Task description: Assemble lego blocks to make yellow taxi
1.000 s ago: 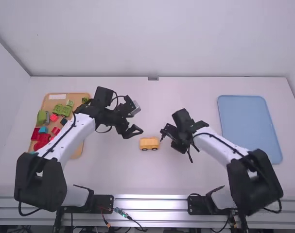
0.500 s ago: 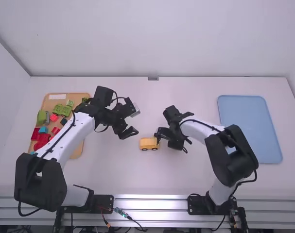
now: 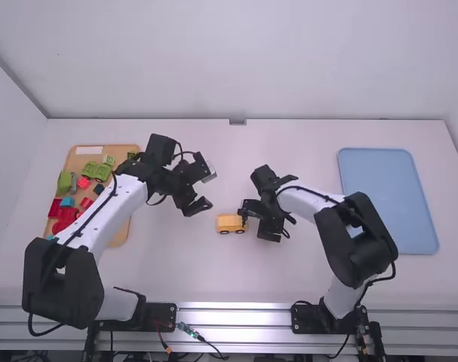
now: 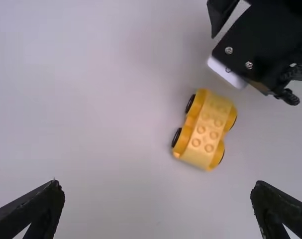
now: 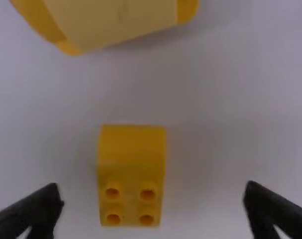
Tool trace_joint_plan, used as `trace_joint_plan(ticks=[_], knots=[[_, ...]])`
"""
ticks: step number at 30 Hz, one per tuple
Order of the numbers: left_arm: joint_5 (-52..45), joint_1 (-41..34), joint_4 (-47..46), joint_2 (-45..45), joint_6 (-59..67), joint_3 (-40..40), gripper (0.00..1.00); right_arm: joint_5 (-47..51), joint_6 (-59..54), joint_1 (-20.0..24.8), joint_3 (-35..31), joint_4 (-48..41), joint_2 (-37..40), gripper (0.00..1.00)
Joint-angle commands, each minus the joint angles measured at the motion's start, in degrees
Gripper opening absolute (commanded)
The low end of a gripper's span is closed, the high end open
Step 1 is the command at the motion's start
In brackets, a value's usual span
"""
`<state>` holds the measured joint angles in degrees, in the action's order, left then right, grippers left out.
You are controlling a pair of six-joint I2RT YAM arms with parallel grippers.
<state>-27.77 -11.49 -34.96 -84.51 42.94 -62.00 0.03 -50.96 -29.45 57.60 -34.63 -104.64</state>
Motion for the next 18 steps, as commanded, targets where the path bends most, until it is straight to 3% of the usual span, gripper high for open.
trace_joint_plan(ticks=[1,9,14,18], knots=[[1.73,-0.09,0.39,1.7,-0.09,-0.35,0.99,0.39,0.13,-0.17,1.11,-0.33,-0.31,1.0],[2.29,-0.11,3.28,1.7,0.63,-0.35,0.99,-1.03,5.14,0.61,1.68,-1.64,8.78,0.99],[-0.7,-0.13,5.25,0.46,0.87,0.66,0.99,-16.33,1.16,5.9,-1.7,-0.13,19.82,0.99],[-11.26,-0.13,5.7,-0.61,13.86,4.55,0.99,-30.27,-5.62,10.69,-10.01,9.44,24.86,0.99]])
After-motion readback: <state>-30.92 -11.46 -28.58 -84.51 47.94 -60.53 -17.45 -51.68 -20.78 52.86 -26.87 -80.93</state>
